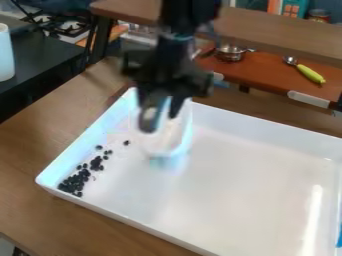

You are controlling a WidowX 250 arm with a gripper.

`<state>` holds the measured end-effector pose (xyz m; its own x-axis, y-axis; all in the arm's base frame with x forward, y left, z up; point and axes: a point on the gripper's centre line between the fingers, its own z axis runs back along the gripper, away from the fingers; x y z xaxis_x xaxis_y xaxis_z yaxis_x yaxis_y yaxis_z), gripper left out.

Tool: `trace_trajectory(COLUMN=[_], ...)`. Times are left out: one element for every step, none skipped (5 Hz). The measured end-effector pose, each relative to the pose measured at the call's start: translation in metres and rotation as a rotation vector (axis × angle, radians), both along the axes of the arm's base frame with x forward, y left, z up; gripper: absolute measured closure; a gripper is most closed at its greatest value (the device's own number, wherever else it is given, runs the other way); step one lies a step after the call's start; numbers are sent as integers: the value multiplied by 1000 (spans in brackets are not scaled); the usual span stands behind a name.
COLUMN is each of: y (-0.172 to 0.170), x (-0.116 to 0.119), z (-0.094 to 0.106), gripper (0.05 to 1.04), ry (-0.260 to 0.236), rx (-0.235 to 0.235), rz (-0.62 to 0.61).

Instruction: Sweep into pile

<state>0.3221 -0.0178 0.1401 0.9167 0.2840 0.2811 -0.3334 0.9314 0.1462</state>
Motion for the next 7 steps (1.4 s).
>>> trace_trajectory(y=[-30, -73, -100, -105, -101, -87, -76], x=[17, 38, 52, 66, 74, 83, 87], z=[4, -13, -29, -45, -62, -65, -65], gripper=[585, 584, 584, 584, 584, 584, 584], ry=[-12, 4, 21, 38, 58, 45, 32], rx=[-21, -39, -47, -39, -11, -5, 3], rz=[21, 28, 49, 79, 96, 131, 147])
